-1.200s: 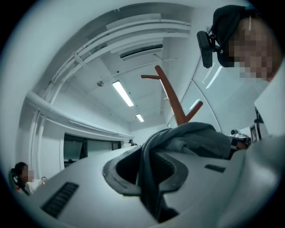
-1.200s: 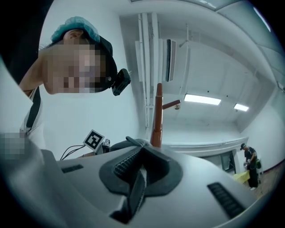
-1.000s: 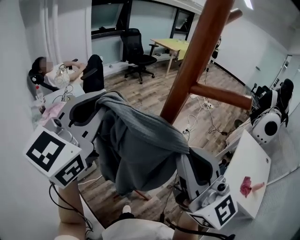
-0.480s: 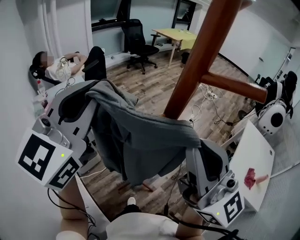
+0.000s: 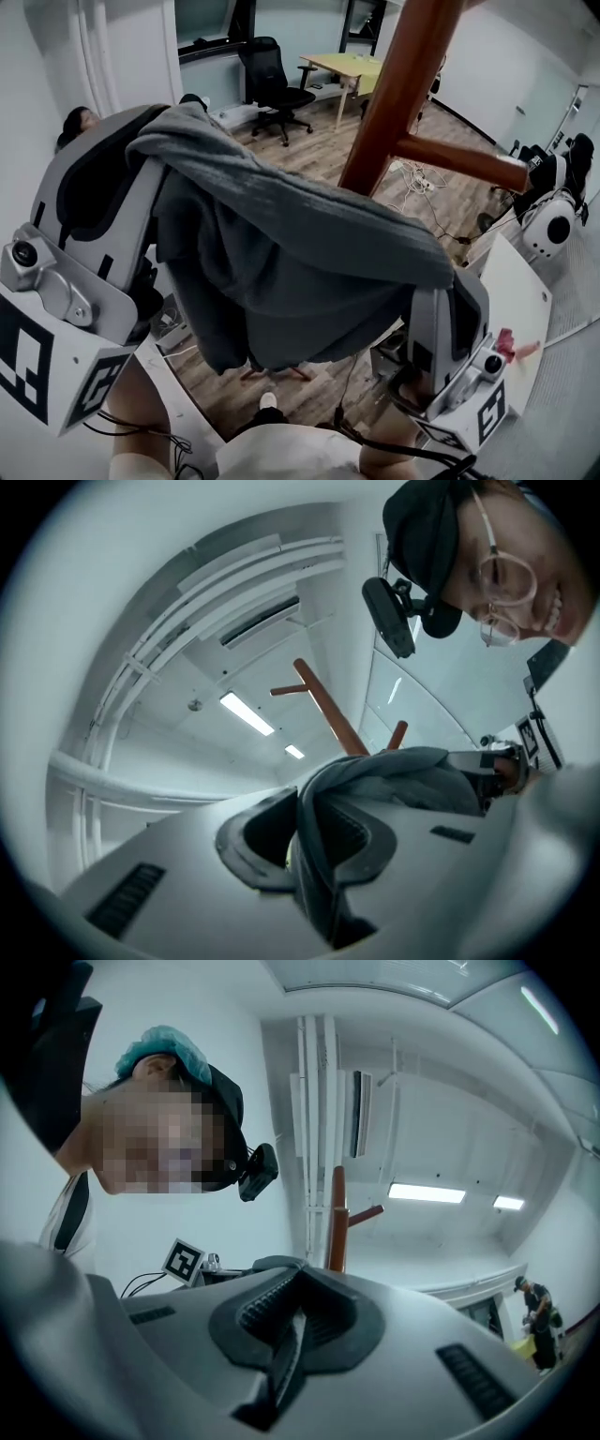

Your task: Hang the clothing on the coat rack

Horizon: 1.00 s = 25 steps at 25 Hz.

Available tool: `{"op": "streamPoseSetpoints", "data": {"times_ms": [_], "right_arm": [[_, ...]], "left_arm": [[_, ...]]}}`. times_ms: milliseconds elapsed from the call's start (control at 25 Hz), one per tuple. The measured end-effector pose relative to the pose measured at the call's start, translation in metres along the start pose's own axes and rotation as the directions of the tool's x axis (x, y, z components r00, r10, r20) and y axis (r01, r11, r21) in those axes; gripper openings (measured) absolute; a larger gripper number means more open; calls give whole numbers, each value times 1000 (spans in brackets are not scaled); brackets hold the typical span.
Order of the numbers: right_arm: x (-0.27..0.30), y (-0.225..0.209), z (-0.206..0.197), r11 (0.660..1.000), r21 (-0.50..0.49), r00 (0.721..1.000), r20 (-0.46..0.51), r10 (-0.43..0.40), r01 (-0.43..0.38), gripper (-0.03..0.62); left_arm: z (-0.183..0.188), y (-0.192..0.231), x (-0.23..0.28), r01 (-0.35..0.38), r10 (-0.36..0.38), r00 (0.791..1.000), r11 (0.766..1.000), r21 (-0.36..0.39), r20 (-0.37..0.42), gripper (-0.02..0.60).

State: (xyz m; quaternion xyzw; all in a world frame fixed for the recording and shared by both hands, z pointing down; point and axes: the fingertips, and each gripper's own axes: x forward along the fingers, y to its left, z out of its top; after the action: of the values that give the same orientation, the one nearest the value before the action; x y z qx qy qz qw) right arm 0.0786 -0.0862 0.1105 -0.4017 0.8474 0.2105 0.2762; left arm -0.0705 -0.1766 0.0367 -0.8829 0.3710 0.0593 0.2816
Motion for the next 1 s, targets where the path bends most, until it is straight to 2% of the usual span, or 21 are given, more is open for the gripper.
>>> {"op": "streamPoseSetpoints", "data": {"times_ms": [160,240,320,520,640,760,880,1000], "right_arm": [[-4,-12,12,998,-59,999,17,-31,32,23],[-4,-16,9,997,-72,999,4,-35,36,21],[-5,-20,1,998,-43,999,-8,-54,54,21],[-13,-30,-24,995,-21,992,-76,-98,97,21],[-16,-33,-40,994,0,987,-121,-107,108,23],[-17,-34,-52,993,26,980,-166,-111,117,22],[-16,-32,-62,992,41,971,-213,-109,120,22],[-24,-29,-79,992,52,964,-247,-102,119,23]], "left_arm": [[17,-2,13,37,-37,999,999,-16,37,43],[17,-6,28,45,-45,999,999,-3,21,37],[5,-6,41,49,-49,999,999,-4,-17,37],[-49,-7,54,85,-95,987,993,-86,-126,37],[-80,-11,60,103,-127,970,987,-123,-207,38],[-103,-23,68,154,-197,943,973,-174,-269,37],[-119,-33,69,193,-250,917,960,-204,-310,37],[-143,-44,62,203,-267,904,955,-216,-335,38]]}}
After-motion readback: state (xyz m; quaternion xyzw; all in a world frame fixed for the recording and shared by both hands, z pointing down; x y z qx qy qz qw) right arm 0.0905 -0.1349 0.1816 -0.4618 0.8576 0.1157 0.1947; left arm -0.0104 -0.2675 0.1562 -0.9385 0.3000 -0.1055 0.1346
